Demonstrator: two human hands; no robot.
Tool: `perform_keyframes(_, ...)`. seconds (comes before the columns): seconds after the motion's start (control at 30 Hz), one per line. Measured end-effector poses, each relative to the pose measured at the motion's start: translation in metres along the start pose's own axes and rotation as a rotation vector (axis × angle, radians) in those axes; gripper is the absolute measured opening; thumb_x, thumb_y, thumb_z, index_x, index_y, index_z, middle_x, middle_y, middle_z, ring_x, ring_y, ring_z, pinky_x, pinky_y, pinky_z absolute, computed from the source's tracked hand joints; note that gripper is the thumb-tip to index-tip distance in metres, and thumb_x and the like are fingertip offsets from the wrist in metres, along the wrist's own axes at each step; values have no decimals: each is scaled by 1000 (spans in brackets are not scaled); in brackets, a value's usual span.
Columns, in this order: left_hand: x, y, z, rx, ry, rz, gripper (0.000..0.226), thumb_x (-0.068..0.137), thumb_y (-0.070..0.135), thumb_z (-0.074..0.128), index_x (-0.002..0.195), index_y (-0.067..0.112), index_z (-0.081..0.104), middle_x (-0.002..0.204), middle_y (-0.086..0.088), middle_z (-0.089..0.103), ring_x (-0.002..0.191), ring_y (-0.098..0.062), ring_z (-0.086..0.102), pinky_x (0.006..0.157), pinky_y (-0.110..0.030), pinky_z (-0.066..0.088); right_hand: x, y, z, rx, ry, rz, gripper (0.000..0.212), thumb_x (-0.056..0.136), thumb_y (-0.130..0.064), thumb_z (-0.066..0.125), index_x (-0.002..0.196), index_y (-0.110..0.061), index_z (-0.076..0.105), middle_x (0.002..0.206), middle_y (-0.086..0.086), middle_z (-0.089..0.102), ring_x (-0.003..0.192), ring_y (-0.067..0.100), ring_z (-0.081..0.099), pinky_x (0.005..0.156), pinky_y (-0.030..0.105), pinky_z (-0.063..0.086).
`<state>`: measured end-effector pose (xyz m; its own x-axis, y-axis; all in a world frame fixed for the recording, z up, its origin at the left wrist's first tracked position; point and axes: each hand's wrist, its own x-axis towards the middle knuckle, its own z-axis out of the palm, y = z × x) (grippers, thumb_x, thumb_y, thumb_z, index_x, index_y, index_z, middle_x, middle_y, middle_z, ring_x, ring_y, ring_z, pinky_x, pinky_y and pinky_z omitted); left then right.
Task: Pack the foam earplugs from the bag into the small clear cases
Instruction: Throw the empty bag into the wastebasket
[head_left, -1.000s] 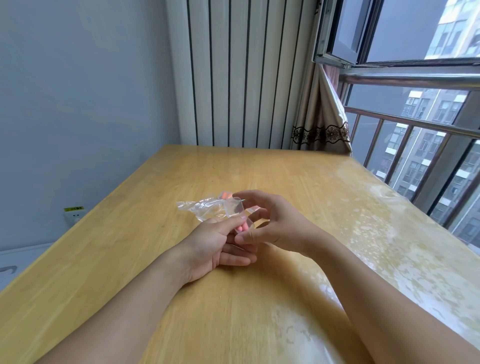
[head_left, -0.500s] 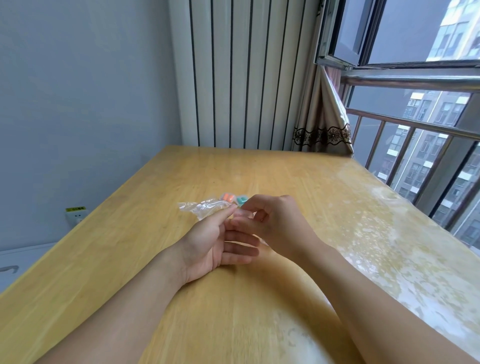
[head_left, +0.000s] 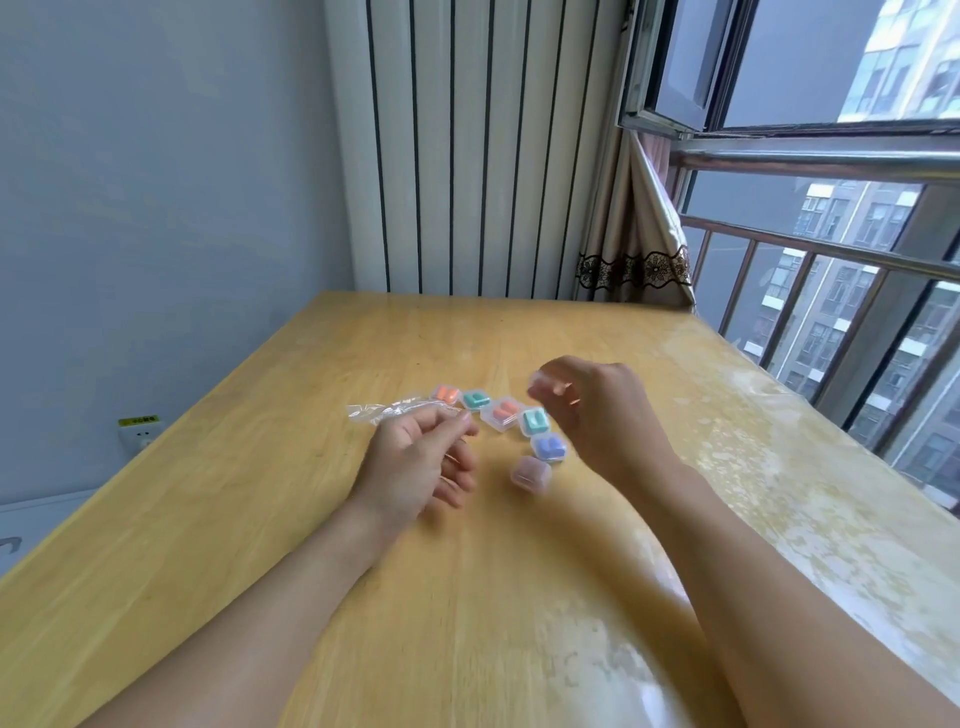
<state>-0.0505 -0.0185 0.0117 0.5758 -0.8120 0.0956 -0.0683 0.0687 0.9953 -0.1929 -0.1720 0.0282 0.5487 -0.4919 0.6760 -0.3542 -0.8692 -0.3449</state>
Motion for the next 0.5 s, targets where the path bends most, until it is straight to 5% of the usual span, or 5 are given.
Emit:
perform_keyframes(0.1, 9, -6, -13, 577, 374, 487, 16, 77, 25, 82, 88, 21, 71, 72, 3, 60, 65, -12, 55, 60, -27, 49, -5, 36, -8, -118, 44, 274, 14, 87, -13, 77, 100, -14, 78, 94, 6, 79, 82, 24, 71, 71, 26, 44)
perform_keyframes(0.2, 21, -12, -33, 927, 435, 328, 54, 71, 45, 83, 119, 28, 64, 114, 3, 57, 109, -25, 50, 89, -35, 47, -13, 59, -9, -124, -110, 472, 27, 84, -25, 79, 110, -16, 77, 108, 1, 78, 89, 15, 67, 78, 25, 44)
perform_keyframes(0.27, 27, -22, -42, 1042, 379, 193, 55, 75, 45, 80, 125, 27, 63, 129, 2, 54, 119, -31, 46, 95, -38, 45, -14, 64, -11, -102, -260, 505, 35, 82, -33, 81, 113, -17, 76, 113, -2, 76, 101, 15, 67, 83, 25, 46)
perform_keyframes(0.4, 34, -30, -49, 938, 363, 186, 7, 86, 20, 69, 91, 22, 73, 99, 1, 69, 89, -30, 63, 70, -30, 41, -7, 57, -17, 186, -74, 622, 28, 79, -15, 72, 105, -16, 80, 113, 1, 75, 112, 16, 66, 84, 30, 55)
perform_keyframes(0.5, 33, -28, -47, 835, 349, 249, 13, 89, 19, 71, 77, 24, 69, 83, 6, 70, 78, -22, 66, 65, -26, 41, -3, 43, -19, 237, 47, 561, 35, 80, -5, 64, 109, -19, 77, 115, -2, 74, 113, 17, 66, 87, 32, 58)
